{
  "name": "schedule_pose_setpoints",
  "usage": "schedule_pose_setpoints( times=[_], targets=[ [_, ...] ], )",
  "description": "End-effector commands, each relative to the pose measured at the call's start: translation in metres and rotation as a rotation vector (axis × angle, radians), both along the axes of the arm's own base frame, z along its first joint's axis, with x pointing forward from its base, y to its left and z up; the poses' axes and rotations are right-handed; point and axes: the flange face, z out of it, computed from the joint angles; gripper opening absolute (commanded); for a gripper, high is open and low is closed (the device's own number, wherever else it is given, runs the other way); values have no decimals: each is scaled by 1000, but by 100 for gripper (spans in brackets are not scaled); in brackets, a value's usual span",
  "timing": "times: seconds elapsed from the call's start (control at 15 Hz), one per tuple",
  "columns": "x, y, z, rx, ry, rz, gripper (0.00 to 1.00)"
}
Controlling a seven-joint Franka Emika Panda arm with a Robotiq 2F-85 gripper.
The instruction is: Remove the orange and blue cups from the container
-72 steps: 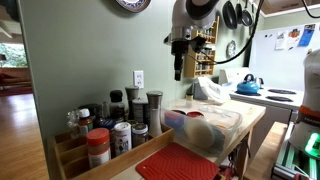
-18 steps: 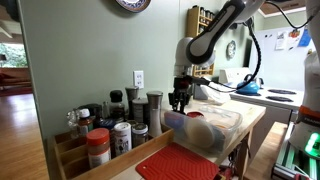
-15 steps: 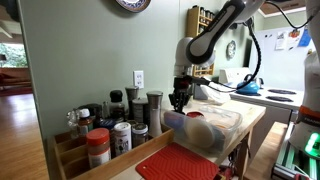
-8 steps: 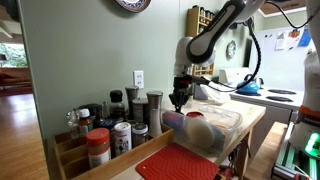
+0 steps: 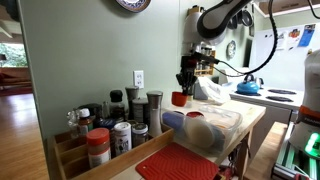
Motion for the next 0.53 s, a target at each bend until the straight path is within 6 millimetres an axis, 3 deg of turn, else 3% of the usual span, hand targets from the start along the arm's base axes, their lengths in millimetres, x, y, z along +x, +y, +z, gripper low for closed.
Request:
schedule_pose_setpoints(
  times=[0.0,0.13,0.33,0.47],
  targets=[
    [-9,-9,14,-15,14,-20,3],
    [-23,-25,34,-32,18,-40,3],
    [-31,-32,36,-38,15,-48,1],
    [-32,-74,32,-44,12,-157,1]
  ],
)
